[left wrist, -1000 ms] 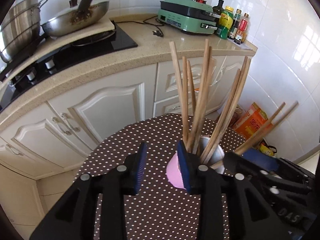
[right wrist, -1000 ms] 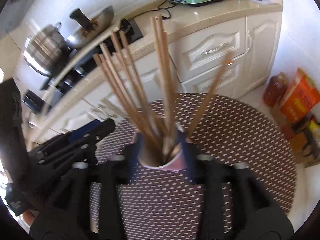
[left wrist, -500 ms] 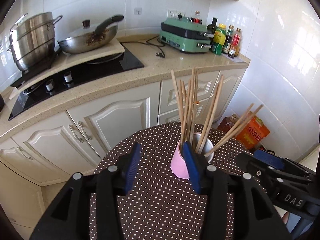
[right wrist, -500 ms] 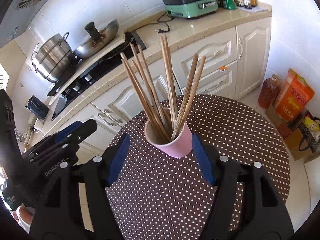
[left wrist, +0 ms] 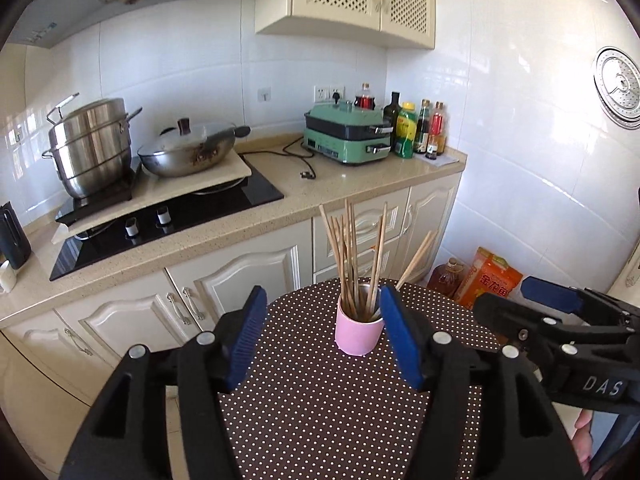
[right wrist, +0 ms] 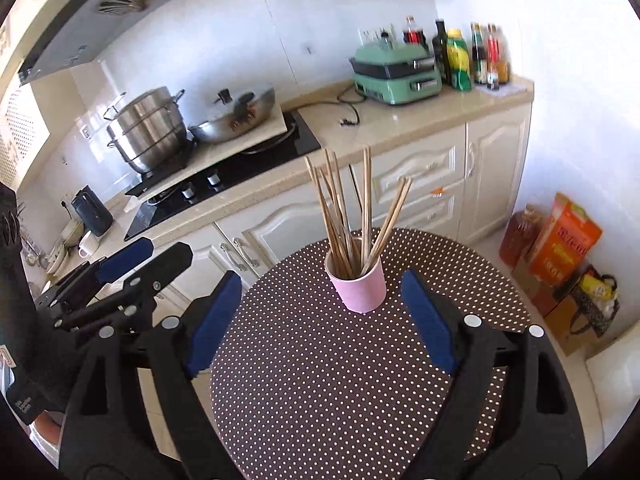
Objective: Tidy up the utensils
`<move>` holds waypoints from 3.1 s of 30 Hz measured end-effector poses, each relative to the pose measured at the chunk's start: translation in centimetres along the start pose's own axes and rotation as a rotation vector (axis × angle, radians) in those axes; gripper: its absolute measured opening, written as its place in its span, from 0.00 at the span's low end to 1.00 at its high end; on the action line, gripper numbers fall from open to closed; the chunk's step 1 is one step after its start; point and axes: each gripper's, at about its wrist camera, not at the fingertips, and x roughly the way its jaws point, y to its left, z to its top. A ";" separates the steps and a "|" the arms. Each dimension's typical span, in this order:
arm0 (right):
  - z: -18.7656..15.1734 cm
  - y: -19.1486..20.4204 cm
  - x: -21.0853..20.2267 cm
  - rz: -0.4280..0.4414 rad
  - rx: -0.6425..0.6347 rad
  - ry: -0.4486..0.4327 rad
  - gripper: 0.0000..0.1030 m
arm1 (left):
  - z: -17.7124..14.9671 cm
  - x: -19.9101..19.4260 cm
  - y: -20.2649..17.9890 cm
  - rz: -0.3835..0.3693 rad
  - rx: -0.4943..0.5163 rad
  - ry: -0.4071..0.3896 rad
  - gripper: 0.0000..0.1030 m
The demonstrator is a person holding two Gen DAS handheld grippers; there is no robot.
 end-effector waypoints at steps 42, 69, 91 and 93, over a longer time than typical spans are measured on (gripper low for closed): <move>-6.3 3.9 -9.9 -0.145 -0.023 -0.152 0.85 | -4.2 -9.9 -0.7 -0.059 0.022 -0.097 0.58; -6.4 3.6 -9.1 -0.139 0.017 -0.127 0.85 | -4.4 -9.4 0.2 -0.029 0.014 -0.099 0.73; -6.3 2.9 -8.6 -0.132 0.043 -0.109 0.85 | -4.1 -8.9 -0.3 -0.020 0.040 -0.092 0.73; -6.3 2.9 -8.5 -0.131 0.045 -0.108 0.85 | -4.1 -8.9 -0.3 -0.022 0.039 -0.091 0.73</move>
